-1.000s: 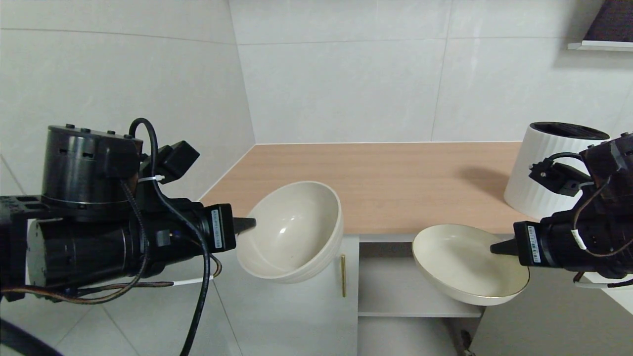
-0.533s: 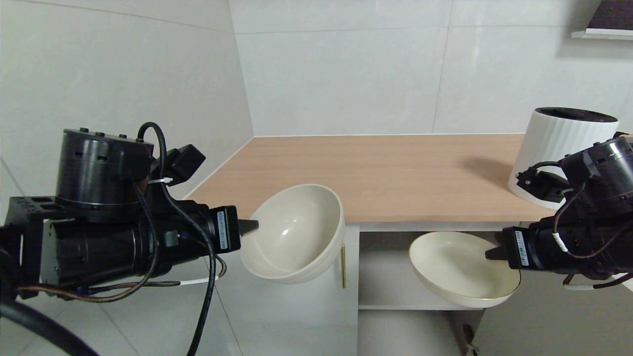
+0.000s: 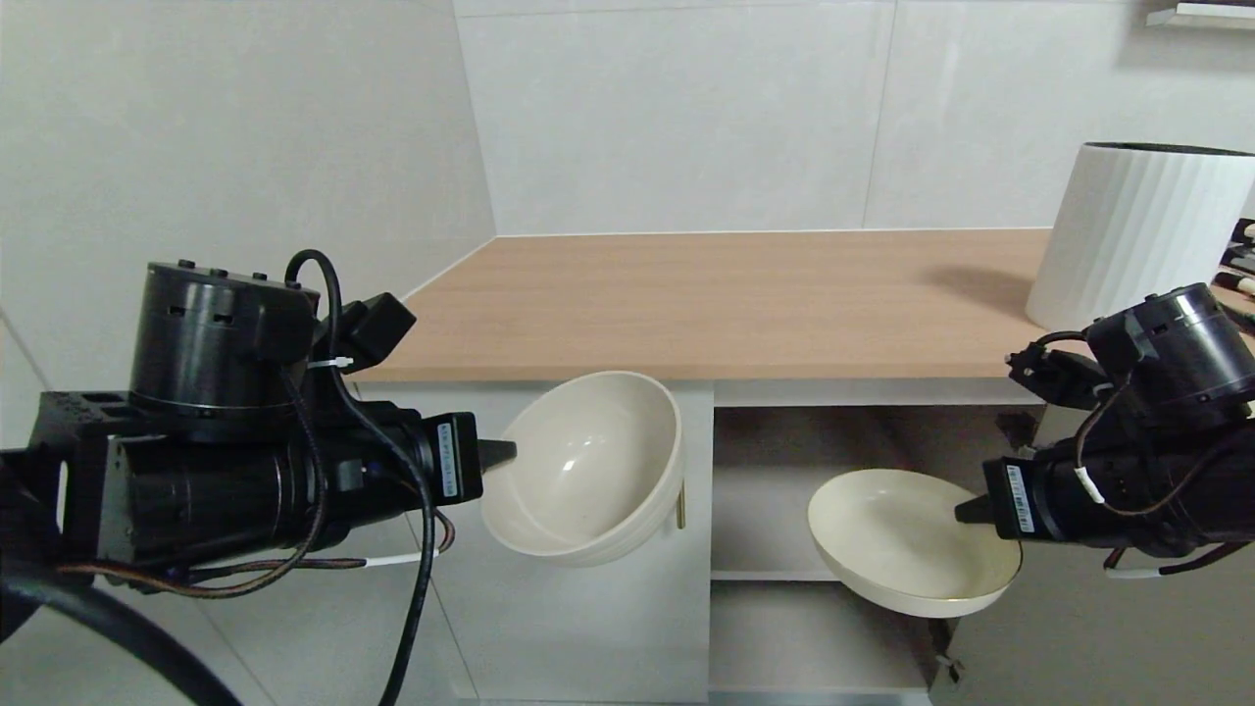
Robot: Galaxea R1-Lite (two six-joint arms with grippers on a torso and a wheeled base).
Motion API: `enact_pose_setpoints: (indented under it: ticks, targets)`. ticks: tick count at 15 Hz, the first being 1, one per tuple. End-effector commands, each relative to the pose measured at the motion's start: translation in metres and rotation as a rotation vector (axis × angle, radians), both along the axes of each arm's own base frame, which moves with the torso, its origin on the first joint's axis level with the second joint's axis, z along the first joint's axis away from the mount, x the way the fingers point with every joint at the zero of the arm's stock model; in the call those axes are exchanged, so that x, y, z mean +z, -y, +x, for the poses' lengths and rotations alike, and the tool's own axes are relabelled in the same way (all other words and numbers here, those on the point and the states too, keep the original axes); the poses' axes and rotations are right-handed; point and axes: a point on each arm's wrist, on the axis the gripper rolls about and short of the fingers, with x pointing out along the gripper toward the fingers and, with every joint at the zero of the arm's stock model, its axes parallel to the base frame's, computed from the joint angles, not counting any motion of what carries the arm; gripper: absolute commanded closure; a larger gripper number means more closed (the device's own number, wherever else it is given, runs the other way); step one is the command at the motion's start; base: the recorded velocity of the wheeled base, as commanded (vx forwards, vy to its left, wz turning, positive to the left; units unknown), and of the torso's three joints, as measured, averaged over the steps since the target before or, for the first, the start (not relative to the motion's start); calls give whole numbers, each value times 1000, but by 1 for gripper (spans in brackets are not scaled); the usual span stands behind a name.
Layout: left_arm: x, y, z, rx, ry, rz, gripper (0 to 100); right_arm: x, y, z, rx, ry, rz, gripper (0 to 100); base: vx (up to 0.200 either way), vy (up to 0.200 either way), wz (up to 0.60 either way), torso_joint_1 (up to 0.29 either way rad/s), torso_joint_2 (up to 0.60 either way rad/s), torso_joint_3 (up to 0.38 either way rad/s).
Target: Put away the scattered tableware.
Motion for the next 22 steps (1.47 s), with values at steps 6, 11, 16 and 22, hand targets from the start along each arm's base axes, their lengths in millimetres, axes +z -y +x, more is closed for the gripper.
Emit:
enact_pose_setpoints:
  ticks: [6, 11, 16, 22]
  targets:
    - [-2, 1, 1, 0, -5, 2, 100, -4, -1, 1, 3, -13, -6, 100, 0, 0, 0, -127, 426, 297]
    - [-2, 1, 2, -1, -8, 5, 100, -5, -1, 1, 21, -13, -24, 100, 0, 0, 0, -15, 68, 43]
    - [-5, 2, 4, -3, -14, 9, 100, -35, -12, 23, 31, -92, -56, 100, 0, 0, 0, 0, 0, 0]
    - [-8, 5, 7, -7, -20, 10, 100, -118, -31, 83, -29, -118, -104, 100, 0, 0, 0, 0, 0, 0]
